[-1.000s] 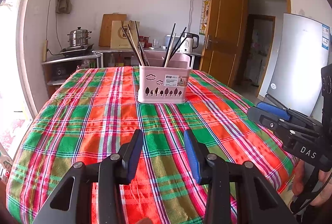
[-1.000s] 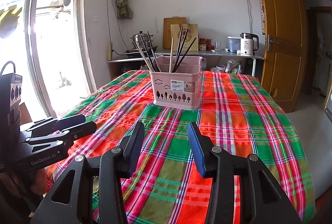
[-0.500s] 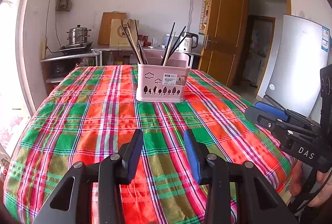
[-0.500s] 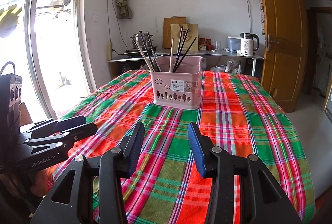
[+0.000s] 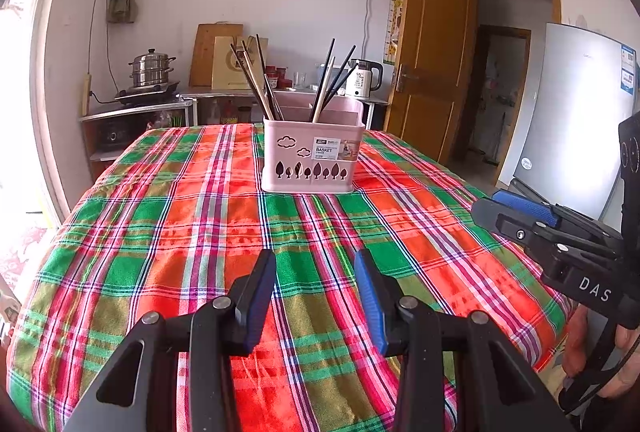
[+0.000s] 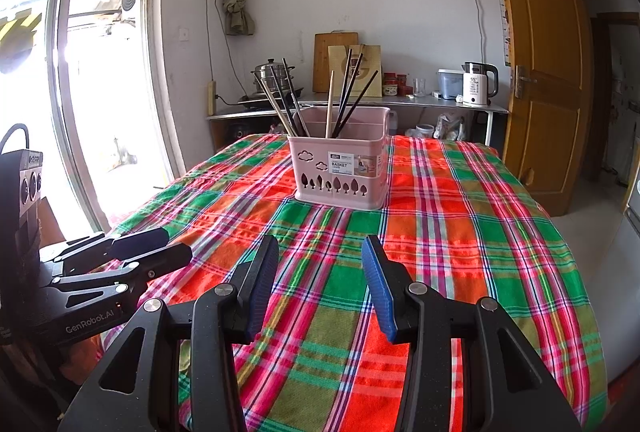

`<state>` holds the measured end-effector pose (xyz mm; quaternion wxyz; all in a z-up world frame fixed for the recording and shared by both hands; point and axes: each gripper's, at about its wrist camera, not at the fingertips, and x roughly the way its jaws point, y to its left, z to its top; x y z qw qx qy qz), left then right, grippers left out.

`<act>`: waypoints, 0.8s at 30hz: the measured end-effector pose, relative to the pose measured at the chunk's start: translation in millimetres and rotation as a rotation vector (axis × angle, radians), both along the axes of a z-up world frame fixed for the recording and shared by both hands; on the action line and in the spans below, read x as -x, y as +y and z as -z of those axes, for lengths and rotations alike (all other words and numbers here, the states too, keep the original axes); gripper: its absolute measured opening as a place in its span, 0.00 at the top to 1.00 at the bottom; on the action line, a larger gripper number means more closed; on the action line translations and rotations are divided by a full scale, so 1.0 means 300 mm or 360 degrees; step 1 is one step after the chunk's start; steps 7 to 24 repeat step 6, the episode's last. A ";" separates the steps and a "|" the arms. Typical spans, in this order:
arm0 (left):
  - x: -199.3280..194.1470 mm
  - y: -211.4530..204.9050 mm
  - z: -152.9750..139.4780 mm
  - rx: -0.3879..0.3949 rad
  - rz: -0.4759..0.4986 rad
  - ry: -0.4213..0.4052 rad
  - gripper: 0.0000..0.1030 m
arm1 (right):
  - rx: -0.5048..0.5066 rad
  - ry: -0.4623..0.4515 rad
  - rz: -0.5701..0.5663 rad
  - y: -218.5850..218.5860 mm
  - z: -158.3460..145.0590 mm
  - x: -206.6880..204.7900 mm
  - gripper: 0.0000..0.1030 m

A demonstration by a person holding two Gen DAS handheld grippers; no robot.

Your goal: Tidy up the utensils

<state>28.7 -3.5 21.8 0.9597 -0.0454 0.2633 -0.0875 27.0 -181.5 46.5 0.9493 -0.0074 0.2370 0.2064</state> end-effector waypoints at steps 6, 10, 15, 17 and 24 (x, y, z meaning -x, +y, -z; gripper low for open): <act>-0.006 0.012 0.000 0.0022 -0.0024 0.0004 0.61 | -0.0003 -0.0004 0.0005 0.002 0.000 0.002 0.57; -0.006 0.012 0.000 0.0022 -0.0024 0.0004 0.61 | -0.0003 -0.0004 0.0005 0.002 0.000 0.002 0.57; -0.006 0.012 0.000 0.0022 -0.0024 0.0004 0.61 | -0.0003 -0.0004 0.0005 0.002 0.000 0.002 0.57; -0.006 0.012 0.000 0.0022 -0.0024 0.0004 0.61 | -0.0003 -0.0004 0.0005 0.002 0.000 0.002 0.57; -0.006 0.012 0.000 0.0022 -0.0024 0.0004 0.61 | -0.0003 -0.0004 0.0005 0.002 0.000 0.002 0.57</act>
